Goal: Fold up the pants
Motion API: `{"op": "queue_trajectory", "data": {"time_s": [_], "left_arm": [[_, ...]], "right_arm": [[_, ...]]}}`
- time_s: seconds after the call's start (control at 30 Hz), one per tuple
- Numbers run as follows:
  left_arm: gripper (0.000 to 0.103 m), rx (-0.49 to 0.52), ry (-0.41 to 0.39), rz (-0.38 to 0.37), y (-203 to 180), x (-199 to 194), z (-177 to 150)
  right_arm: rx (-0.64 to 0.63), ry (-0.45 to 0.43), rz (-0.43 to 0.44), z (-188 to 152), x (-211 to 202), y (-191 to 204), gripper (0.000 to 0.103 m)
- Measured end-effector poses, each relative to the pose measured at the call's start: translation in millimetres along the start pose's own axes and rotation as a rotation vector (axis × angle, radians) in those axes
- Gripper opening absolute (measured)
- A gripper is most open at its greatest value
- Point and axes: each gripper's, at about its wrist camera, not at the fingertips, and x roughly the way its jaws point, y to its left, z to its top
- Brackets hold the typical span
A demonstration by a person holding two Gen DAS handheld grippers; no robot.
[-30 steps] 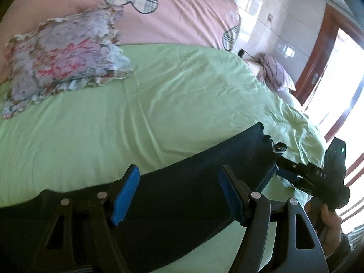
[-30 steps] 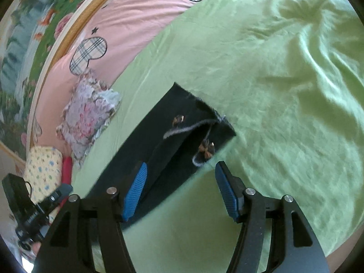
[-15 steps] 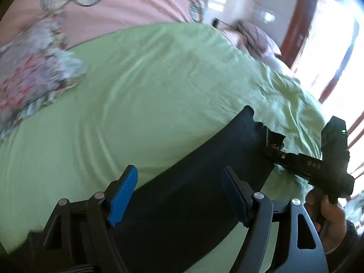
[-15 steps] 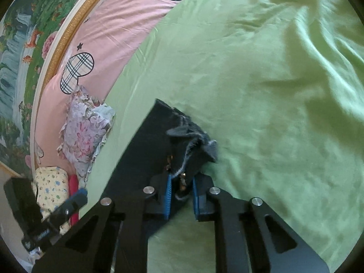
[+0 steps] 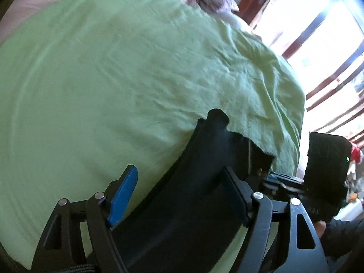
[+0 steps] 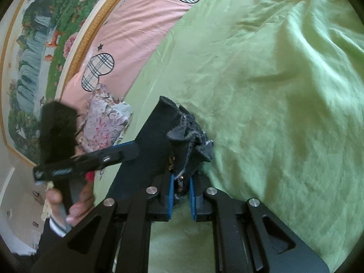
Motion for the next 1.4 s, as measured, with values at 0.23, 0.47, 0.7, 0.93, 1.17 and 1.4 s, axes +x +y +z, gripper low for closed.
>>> {"op": "queue_trajectory", "data": {"time_s": [0.23,0.47,0.7,0.93,1.17,1.4], "left_arm": [[0.014,-0.016,0.022,-0.153,-0.4,17.4,14.8],[0.01,0.029,-0.062,-0.112,-11.8,-7.7,4.4],[0.01,0.054,-0.185,-0.117,-19.3,-60.8,-8.9],[0.01,0.038,-0.285,-0.098,-16.6,-107.7,-36.5],[0.01,0.0,-0.369,-0.079,-2.1,-141.5,-75.1],[0.01,-0.091,-0.413,-0.065,28.1,-154.1,-121.7]], "right_arm": [[-0.04,0.005,0.02,-1.8,-1.7,-2.1,0.012],[-0.047,0.009,0.026,-0.8,-2.9,3.6,0.012],[-0.107,-0.013,0.106,2.5,-13.0,31.1,0.012],[-0.211,0.002,0.216,0.2,-16.5,77.6,0.012],[-0.297,0.054,0.285,-11.4,-6.8,115.8,0.012],[-0.36,0.134,0.315,-35.7,19.7,140.8,0.012]]}}
